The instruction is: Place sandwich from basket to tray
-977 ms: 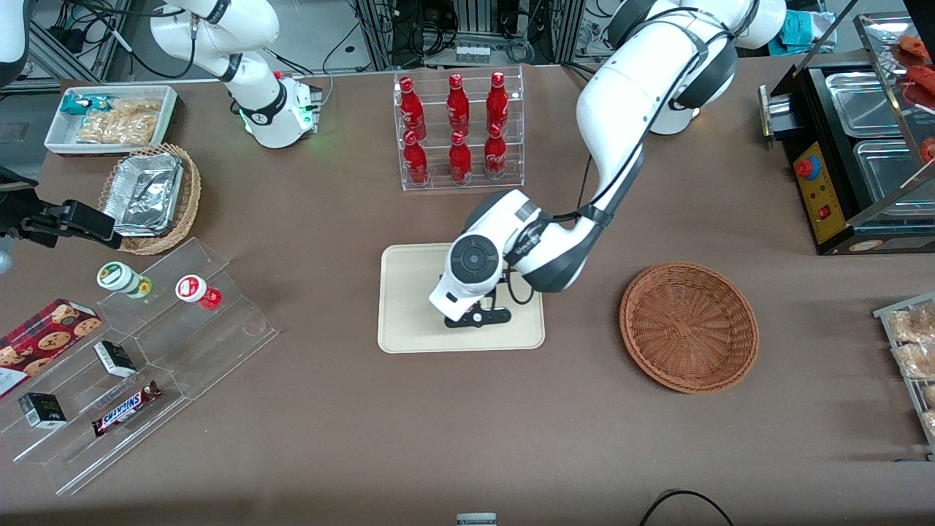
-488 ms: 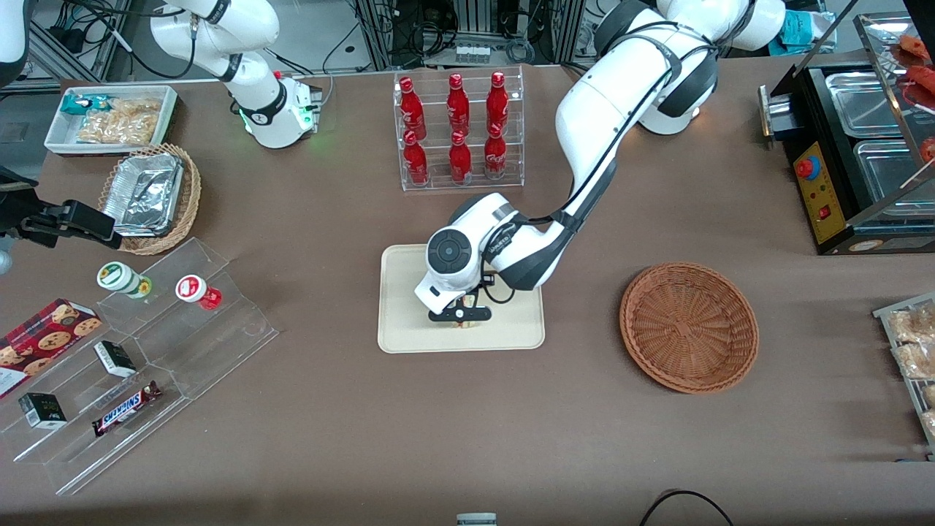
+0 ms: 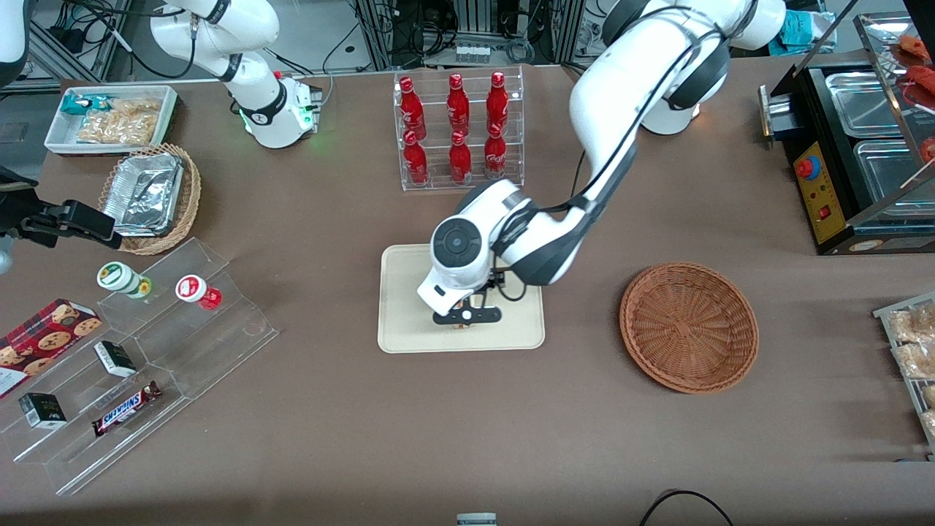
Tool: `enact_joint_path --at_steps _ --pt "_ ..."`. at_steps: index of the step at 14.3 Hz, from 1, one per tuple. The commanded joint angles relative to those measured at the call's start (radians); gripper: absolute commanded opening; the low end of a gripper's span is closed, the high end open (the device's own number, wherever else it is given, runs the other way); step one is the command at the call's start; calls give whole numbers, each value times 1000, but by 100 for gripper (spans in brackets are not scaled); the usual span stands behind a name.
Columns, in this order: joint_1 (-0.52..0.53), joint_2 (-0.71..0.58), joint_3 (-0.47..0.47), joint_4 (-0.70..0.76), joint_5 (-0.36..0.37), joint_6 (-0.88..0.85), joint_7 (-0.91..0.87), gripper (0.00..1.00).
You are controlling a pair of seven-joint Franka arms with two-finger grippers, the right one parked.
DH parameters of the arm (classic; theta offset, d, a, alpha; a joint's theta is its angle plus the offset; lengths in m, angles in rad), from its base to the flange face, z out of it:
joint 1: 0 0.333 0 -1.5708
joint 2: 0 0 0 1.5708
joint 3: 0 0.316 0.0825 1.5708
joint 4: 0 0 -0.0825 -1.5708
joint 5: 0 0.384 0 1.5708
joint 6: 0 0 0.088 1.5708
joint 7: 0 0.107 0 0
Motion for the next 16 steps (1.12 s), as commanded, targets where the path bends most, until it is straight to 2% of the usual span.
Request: enact_joint_path --at_steps 1,3,6,9,11,13,16 --pt "103 -145 -2 -55 -13 -143 21 100" --pt "183 -248 -6 -145 -16 -199 83 100" --pt "334 -456 -6 -414 -89 -176 275 100" --pt "464 -644 -4 -591 -92 -182 375 100" --pt "532 -739 -4 -635 -92 -204 395 100" --pt "565 -782 2 -622 -94 -230 395 100" --pt "618 -817 2 -592 -143 -230 398 100"
